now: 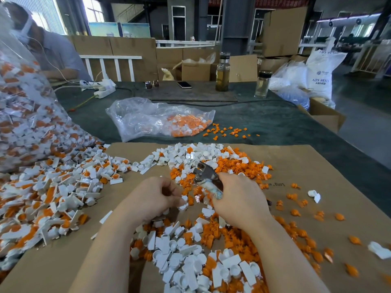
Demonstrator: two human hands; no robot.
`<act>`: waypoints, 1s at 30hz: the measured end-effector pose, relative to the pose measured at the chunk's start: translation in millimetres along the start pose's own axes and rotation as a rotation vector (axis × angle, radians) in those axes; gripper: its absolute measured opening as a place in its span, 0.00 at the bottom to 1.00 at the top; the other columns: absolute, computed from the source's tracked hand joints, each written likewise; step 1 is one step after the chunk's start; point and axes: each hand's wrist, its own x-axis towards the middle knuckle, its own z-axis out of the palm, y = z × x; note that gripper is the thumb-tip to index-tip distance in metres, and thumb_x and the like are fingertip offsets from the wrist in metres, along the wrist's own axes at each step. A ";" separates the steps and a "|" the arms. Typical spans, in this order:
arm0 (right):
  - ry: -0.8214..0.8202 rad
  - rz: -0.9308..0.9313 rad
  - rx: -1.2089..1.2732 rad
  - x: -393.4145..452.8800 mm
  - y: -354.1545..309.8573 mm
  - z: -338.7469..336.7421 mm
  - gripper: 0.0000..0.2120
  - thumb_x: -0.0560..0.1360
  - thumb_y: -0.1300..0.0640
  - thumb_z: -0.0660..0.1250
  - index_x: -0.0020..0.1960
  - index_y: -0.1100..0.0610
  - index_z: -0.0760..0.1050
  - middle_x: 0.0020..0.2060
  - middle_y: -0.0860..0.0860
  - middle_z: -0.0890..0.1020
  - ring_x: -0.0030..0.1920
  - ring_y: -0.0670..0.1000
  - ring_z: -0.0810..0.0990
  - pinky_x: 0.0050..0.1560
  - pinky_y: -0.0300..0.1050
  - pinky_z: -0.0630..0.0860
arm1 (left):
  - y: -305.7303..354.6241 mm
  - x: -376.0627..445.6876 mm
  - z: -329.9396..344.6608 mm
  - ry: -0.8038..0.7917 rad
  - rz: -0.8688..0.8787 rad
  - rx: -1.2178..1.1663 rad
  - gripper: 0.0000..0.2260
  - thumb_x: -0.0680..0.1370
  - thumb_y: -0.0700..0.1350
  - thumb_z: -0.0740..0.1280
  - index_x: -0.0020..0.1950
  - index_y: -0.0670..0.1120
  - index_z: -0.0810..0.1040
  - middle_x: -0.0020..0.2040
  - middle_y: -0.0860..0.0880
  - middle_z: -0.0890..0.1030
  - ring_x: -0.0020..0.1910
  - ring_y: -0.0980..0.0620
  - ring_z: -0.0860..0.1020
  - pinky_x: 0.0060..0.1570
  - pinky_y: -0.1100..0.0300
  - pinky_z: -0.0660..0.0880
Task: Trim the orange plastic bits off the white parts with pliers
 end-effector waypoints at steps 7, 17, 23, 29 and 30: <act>0.017 -0.001 -0.003 1.0 -1.0 1.1 0.10 0.73 0.45 0.67 0.50 0.47 0.72 0.37 0.43 0.73 0.40 0.47 0.75 0.36 0.43 0.77 | 4.2 -5.8 -0.1 -0.047 0.080 0.147 0.15 0.67 0.52 0.80 0.49 0.55 0.78 0.44 0.54 0.80 0.43 0.57 0.78 0.39 0.65 0.72; -0.025 -0.059 -0.058 -2.8 -3.8 5.7 0.17 0.72 0.37 0.66 0.53 0.47 0.71 0.42 0.43 0.77 0.40 0.47 0.74 0.33 0.42 0.71 | 6.4 -1.3 7.4 0.052 0.074 0.139 0.10 0.70 0.53 0.78 0.44 0.57 0.78 0.44 0.56 0.79 0.42 0.57 0.78 0.44 0.58 0.80; -0.036 -0.047 -0.048 -3.4 -6.4 4.0 0.26 0.69 0.32 0.67 0.56 0.48 0.68 0.43 0.43 0.70 0.42 0.46 0.70 0.34 0.42 0.66 | 5.0 0.3 7.5 0.030 0.069 0.135 0.11 0.69 0.53 0.79 0.45 0.56 0.78 0.44 0.55 0.80 0.41 0.56 0.79 0.42 0.58 0.81; -0.118 -0.042 0.057 -4.1 -6.7 3.9 0.29 0.66 0.32 0.70 0.58 0.47 0.67 0.51 0.43 0.71 0.48 0.45 0.71 0.42 0.41 0.67 | 4.5 0.8 7.4 0.039 0.087 0.186 0.13 0.68 0.55 0.79 0.42 0.58 0.76 0.43 0.57 0.79 0.40 0.60 0.76 0.32 0.68 0.69; -0.129 -0.040 0.083 -4.0 -6.4 3.8 0.30 0.66 0.32 0.70 0.59 0.47 0.67 0.51 0.43 0.71 0.50 0.45 0.70 0.43 0.41 0.67 | 3.6 1.8 7.8 0.041 0.090 0.195 0.13 0.68 0.56 0.79 0.42 0.59 0.75 0.43 0.58 0.78 0.41 0.61 0.75 0.33 0.68 0.67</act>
